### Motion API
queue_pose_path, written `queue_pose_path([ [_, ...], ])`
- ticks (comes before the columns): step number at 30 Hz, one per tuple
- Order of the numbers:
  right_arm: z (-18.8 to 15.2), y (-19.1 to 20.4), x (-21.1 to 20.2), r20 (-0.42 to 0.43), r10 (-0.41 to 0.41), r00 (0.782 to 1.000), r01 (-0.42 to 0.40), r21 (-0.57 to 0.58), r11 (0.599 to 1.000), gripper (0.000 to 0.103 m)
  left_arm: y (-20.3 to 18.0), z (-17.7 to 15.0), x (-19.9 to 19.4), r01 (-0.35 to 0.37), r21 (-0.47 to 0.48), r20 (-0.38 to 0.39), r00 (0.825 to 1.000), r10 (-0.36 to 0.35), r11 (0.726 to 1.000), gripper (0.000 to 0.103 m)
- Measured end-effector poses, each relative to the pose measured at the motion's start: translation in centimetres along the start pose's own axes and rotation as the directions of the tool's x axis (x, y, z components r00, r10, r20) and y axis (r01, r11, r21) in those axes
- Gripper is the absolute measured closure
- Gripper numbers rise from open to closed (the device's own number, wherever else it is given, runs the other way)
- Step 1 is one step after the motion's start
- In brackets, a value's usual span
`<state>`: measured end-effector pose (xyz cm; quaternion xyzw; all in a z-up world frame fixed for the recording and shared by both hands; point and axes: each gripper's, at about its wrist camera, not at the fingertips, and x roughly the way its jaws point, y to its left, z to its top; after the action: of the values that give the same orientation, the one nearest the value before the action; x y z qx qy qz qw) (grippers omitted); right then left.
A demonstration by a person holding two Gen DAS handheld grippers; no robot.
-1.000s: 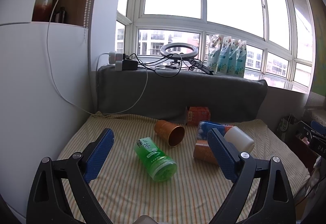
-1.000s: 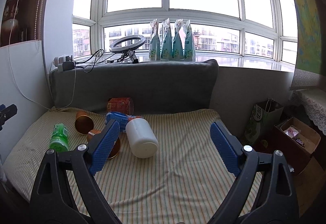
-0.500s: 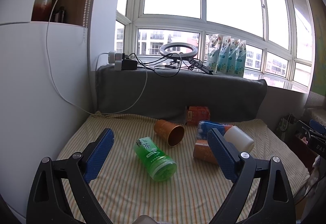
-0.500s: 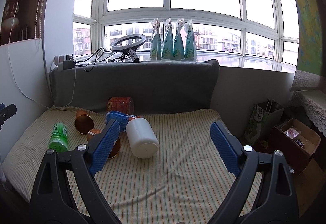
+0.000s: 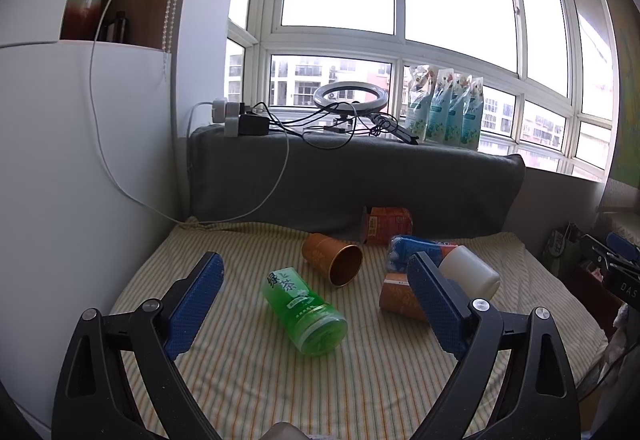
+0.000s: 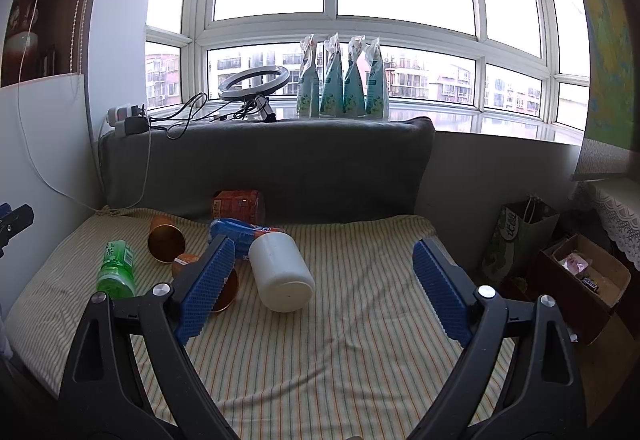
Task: Flip cup upright
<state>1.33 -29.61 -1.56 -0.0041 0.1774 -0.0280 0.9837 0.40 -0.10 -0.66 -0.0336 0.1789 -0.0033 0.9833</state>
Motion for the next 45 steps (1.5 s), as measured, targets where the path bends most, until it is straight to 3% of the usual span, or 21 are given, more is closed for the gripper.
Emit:
queue_pose_path([
  [28, 0.0, 0.8, 1.8, -0.016, 0.016, 1.0, -0.016, -0.02, 1.0, 0.01, 0.3, -0.2, 1.1, -0.005, 0.009, -0.018, 1.0, 0.006, 1.0, 0.01],
  [34, 0.2, 1.6, 3.4, -0.049, 0.061, 0.997, -0.063, -0.047, 0.997, 0.01, 0.9, -0.5, 2.0, -0.003, 0.003, -0.045, 0.999, 0.003, 1.0, 0.01],
  [40, 1.1, 3.9, 6.8, -0.141, 0.178, 0.974, -0.194, -0.111, 0.975, 0.01, 1.6, -1.7, 2.4, -0.004, 0.025, -0.084, 0.996, 0.006, 1.0, 0.01],
  [45, 1.8, 6.6, 10.6, -0.25, 0.282, 0.926, -0.321, -0.132, 0.938, 0.01, 2.8, -2.7, 3.0, -0.027, 0.015, -0.121, 0.992, 0.029, 1.0, 0.01],
])
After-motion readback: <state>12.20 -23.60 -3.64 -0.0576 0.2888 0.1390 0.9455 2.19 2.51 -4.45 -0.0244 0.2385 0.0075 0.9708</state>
